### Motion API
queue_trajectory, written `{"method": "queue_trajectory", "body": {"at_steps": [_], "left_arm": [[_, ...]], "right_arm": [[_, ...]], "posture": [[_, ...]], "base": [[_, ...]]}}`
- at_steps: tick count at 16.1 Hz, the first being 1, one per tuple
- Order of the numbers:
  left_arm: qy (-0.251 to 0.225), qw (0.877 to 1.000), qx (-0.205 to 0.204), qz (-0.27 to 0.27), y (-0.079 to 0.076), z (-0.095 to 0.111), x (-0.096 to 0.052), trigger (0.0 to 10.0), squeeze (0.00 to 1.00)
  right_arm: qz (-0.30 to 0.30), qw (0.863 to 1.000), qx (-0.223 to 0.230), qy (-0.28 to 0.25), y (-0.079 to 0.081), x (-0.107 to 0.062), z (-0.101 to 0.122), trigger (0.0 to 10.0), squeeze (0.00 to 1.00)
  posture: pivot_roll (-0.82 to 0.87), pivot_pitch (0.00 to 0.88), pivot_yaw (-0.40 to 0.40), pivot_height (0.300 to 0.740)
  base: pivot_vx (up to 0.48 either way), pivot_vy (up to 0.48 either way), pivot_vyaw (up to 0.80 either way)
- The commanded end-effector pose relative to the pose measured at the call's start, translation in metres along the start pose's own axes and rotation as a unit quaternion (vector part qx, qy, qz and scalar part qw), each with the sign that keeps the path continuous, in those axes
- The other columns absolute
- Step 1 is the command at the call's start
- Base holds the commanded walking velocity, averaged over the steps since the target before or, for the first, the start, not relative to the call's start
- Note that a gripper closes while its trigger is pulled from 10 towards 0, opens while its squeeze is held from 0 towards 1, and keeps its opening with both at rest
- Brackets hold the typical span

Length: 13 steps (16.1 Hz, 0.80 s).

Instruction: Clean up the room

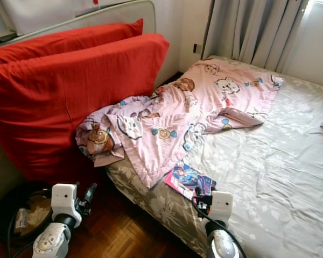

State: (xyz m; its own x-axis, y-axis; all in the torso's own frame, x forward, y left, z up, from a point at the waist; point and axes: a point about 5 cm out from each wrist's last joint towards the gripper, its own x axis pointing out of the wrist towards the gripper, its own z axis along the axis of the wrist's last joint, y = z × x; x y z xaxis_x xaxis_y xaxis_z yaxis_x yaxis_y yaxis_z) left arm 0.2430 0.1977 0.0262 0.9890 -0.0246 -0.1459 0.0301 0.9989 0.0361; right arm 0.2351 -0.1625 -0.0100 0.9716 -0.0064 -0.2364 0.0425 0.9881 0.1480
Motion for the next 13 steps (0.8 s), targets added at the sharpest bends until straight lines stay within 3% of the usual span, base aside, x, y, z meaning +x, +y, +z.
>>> {"method": "queue_trajectory", "body": {"at_steps": [1, 13], "left_arm": [[-0.006, 1.0, -0.009, -0.004, -0.002, 0.0034, 0.0006, 10.0, 0.0], [-0.013, 1.0, -0.027, -0.001, -0.0025, 0.0097, 0.0036, 10.0, 0.0]], "right_arm": [[-0.004, 1.0, 0.003, -0.005, -0.0007, 0.0013, 0.0033, 10.0, 0.0], [-0.003, 1.0, 0.004, 0.0, 0.0006, 0.0047, 0.0041, 10.0, 0.0]], "posture": [[-0.03, 0.015, -0.005, 0.74], [-0.03, 0.008, -0.004, 0.74]], "base": [[0.0, 0.0, 0.0], [0.0, 0.0, 0.0]]}}
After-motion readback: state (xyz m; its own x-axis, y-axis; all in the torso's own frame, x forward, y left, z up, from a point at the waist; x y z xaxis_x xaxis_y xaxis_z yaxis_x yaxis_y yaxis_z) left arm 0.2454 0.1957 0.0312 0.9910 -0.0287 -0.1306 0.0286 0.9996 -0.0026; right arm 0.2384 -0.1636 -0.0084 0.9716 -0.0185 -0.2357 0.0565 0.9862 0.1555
